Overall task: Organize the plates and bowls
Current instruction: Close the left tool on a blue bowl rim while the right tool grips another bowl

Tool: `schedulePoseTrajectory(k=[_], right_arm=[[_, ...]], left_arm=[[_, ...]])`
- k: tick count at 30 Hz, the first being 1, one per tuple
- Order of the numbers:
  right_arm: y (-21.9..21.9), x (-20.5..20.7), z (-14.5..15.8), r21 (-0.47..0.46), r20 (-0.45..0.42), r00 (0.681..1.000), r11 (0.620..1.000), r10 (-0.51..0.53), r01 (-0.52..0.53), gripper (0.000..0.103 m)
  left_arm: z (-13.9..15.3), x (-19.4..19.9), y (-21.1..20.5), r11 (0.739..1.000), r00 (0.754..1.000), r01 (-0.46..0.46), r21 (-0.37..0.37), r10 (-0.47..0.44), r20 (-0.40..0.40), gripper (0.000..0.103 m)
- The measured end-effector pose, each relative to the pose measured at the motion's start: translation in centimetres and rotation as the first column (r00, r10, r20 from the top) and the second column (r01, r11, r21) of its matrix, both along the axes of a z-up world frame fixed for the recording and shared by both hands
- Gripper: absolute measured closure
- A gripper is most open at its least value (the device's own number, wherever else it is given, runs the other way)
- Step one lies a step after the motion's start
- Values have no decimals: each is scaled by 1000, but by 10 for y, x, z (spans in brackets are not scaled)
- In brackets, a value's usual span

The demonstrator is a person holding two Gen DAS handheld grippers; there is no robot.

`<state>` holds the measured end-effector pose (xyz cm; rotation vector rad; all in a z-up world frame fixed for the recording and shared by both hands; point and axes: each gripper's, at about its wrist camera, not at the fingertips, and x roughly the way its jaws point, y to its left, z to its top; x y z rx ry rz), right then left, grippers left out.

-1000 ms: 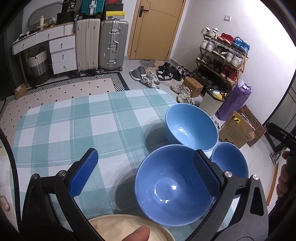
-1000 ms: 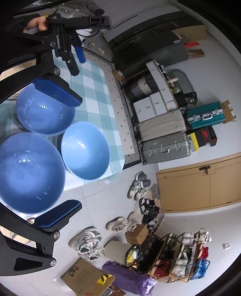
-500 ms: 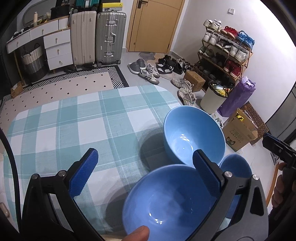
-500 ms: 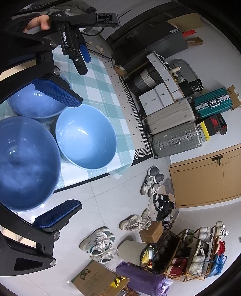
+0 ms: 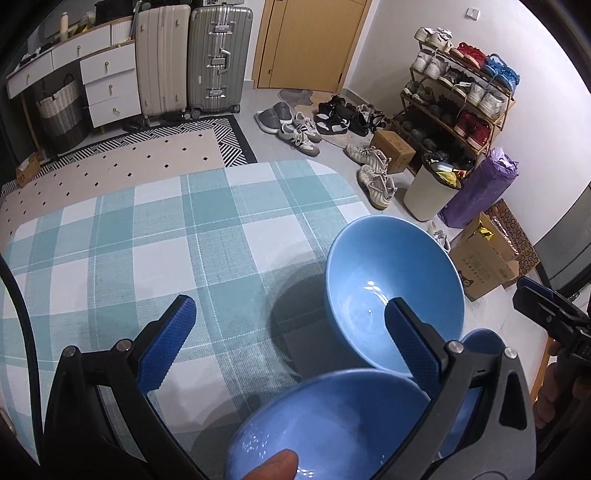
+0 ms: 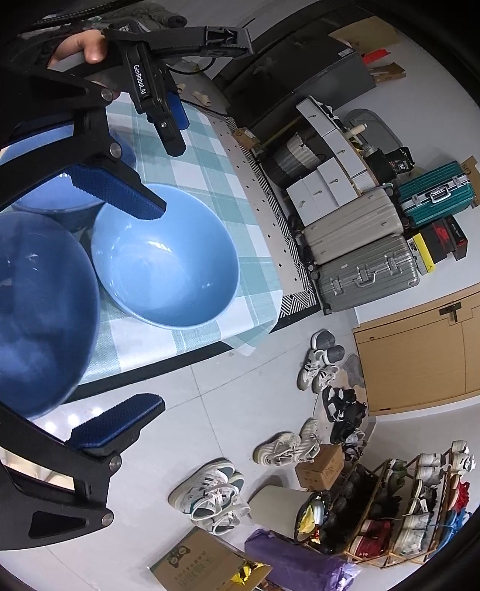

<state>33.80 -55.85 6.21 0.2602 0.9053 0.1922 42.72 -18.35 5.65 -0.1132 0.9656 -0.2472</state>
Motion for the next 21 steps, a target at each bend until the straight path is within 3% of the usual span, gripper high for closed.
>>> schedulePoseTrajectory(k=[4, 7, 18, 21], right_arm=[[-3, 9, -8, 6, -23, 1000, 1000, -2, 2, 19], [-4, 16, -15, 14, -44, 999, 1000, 3, -3, 21], [2, 33, -41, 23, -102, 994, 999, 41, -39, 34], [4, 35, -46, 23, -106, 993, 999, 52, -49, 45]], left_arm=[[-10, 9, -7, 1000, 1000, 2, 9, -2, -21, 1], [-19, 16, -11, 1000, 999, 6, 3, -6, -44, 3], [-45, 31, -25, 999, 994, 45, 7, -44, -102, 36], [-50, 35, -28, 998, 991, 56, -4, -56, -122, 45]])
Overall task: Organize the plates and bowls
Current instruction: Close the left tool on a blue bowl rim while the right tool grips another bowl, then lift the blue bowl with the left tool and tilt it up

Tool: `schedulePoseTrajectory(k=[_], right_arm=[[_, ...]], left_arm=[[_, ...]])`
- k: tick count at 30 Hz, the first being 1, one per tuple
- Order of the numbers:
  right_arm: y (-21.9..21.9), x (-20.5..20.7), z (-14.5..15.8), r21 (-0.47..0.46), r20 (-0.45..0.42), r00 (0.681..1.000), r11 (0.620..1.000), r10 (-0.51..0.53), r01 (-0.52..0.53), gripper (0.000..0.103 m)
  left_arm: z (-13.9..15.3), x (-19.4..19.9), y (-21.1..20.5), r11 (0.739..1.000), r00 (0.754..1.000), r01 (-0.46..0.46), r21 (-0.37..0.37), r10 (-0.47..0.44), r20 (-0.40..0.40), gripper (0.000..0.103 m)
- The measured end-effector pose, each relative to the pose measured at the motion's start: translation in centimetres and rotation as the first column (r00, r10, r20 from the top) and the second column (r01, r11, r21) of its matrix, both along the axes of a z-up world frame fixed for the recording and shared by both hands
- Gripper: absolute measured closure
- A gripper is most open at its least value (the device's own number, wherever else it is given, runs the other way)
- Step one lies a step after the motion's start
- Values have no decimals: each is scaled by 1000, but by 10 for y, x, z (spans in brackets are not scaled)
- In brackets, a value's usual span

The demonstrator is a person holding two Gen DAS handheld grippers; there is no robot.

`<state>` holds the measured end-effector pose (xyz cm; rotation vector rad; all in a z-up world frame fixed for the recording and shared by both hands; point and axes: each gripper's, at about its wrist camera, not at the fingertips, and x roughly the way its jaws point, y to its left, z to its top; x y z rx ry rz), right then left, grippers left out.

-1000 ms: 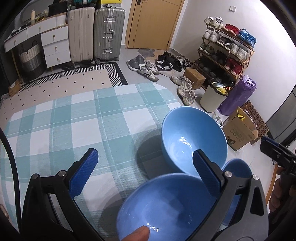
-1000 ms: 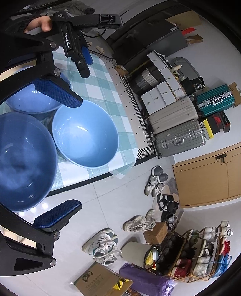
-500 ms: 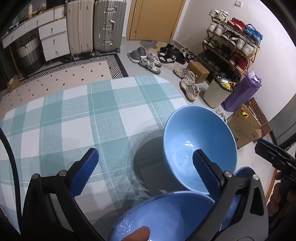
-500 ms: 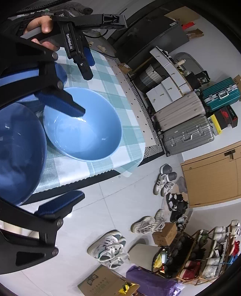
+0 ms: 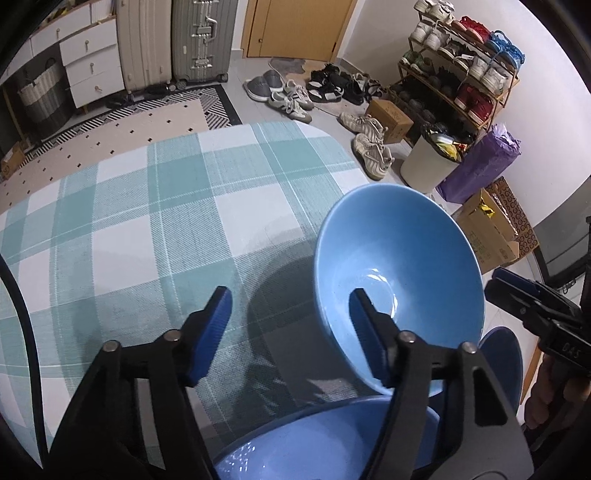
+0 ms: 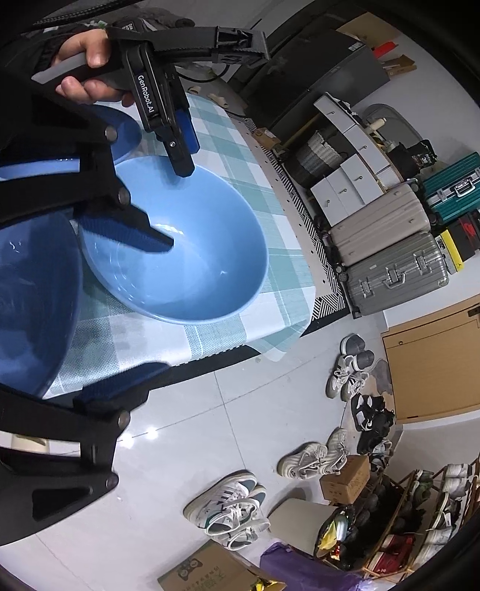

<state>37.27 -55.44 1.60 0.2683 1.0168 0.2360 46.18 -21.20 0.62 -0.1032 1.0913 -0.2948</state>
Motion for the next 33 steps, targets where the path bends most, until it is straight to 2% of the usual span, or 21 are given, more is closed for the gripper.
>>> schedulePoseTrajectory(k=[7, 9, 14, 18, 22, 33], right_arm=[[2, 5, -11, 3, -22, 1000, 1000, 12, -12, 63], [3, 6, -13, 0, -26, 1000, 1000, 16, -16, 69], [7, 8, -18, -14, -36, 999, 1000, 17, -17, 82], [10, 8, -18, -32, -25, 1000, 999, 19, -19, 86], [9, 8, -19, -38, -22, 1000, 999, 16, -17, 90], [9, 4, -14, -36, 2, 1000, 999, 13, -13, 90]], left_arm=[[-8, 4, -8, 1000, 1000, 27, -7, -27, -16, 66], [-9, 4, -10, 999, 999, 31, -9, -31, -17, 75], [-8, 3, -15, 998, 999, 53, -18, -53, -7, 86], [-6, 0, -20, 997, 997, 73, -6, -73, 9, 93], [-5, -1, -22, 997, 997, 75, -4, -75, 13, 94], [3, -4, -21, 998, 997, 70, 7, -71, 44, 94]])
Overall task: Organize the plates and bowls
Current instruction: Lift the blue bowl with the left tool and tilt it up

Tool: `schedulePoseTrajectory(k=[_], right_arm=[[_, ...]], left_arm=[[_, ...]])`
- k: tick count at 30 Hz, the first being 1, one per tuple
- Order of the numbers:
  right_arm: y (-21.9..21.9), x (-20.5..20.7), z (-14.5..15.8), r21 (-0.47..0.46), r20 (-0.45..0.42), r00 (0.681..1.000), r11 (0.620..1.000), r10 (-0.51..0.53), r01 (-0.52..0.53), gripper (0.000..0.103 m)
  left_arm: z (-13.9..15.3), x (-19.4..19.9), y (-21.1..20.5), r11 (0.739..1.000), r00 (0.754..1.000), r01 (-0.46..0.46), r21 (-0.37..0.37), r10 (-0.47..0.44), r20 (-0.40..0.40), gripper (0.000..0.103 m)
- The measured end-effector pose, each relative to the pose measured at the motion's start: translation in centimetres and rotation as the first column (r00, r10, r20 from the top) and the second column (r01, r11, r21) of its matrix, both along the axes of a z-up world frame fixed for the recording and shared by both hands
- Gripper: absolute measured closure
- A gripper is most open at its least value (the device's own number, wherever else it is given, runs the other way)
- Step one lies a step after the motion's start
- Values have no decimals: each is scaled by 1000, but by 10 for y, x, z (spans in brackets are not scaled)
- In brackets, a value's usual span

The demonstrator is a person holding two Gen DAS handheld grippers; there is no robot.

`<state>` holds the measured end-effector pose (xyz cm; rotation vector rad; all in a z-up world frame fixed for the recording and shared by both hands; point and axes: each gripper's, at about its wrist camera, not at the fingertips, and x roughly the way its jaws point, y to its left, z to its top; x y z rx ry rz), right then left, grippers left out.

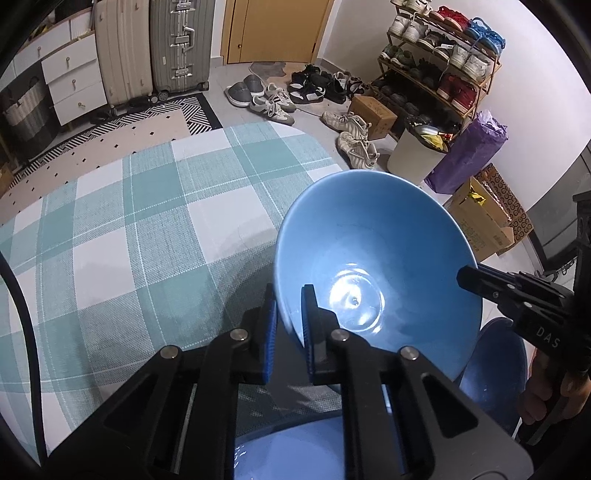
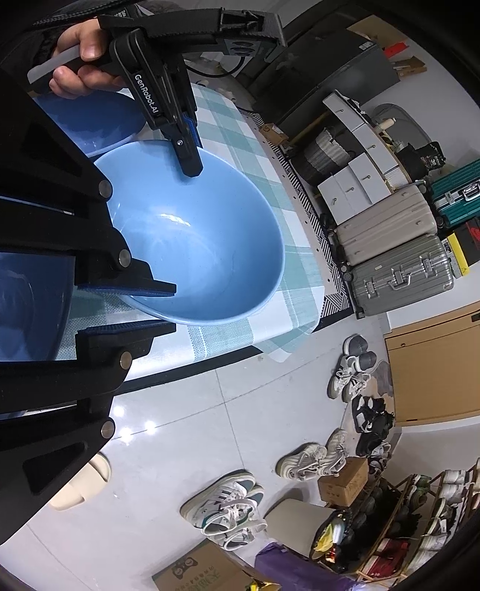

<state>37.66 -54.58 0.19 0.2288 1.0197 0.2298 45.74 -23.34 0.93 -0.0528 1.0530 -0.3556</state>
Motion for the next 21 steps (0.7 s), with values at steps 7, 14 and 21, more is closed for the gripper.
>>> schedulePoseTrajectory(k=[7, 14, 21], right_arm=[[-2, -6, 12, 1, 32, 999, 1000, -11, 11, 90], [-6, -19, 28, -2, 68, 998, 1000, -17, 18, 90], [-8, -40, 55, -6, 118, 993, 1000, -17, 18, 90]], left_arm=[[17, -7, 1, 1000, 999, 0, -13, 1, 44, 94], [40, -23, -2, 1000, 996, 8, -20, -7, 84, 94], [73, -49, -3, 1000, 992, 12, -25, -9, 129, 94]])
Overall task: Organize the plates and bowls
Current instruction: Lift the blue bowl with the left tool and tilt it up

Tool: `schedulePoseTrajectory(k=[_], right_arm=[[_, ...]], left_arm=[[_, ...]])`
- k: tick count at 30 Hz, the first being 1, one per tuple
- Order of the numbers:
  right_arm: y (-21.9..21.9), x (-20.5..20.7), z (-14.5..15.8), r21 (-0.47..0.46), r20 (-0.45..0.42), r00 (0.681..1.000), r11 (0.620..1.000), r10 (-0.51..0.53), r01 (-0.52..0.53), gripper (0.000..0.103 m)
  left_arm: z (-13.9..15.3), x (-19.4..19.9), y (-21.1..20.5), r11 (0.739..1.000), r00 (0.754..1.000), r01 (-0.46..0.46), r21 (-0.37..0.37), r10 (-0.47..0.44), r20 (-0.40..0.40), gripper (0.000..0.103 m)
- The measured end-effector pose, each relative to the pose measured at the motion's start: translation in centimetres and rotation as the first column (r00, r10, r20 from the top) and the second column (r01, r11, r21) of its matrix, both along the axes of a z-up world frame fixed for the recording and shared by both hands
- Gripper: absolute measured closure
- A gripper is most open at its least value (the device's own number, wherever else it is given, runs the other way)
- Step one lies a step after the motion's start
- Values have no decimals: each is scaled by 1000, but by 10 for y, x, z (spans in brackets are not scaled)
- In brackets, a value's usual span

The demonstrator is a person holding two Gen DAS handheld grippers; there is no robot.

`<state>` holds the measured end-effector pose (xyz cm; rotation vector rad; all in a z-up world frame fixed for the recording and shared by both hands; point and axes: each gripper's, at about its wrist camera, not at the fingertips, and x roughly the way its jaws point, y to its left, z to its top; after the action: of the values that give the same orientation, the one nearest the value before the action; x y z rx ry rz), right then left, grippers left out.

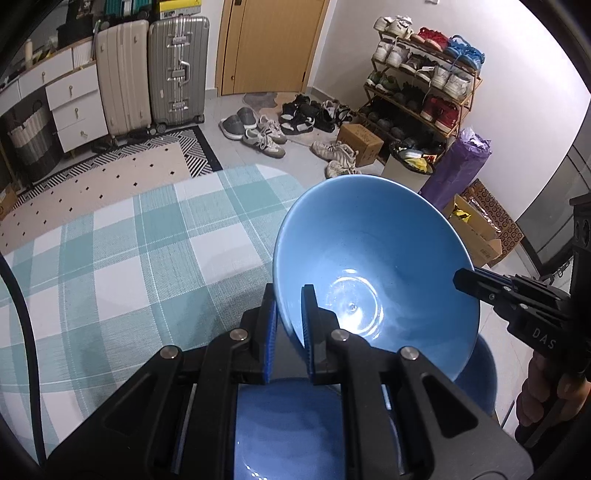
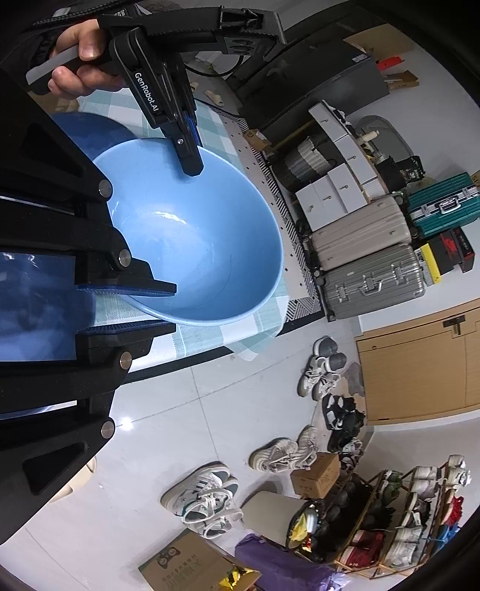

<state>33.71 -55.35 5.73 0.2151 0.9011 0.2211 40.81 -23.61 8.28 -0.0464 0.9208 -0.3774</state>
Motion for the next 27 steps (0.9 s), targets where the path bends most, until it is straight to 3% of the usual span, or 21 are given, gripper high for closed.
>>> schedulePoseTrajectory(k=[27], right_arm=[[21, -85, 86, 0, 136, 990, 999, 36, -37, 90]], left_arm=[[120, -135, 20, 1000, 991, -18, -19, 21, 134, 94]])
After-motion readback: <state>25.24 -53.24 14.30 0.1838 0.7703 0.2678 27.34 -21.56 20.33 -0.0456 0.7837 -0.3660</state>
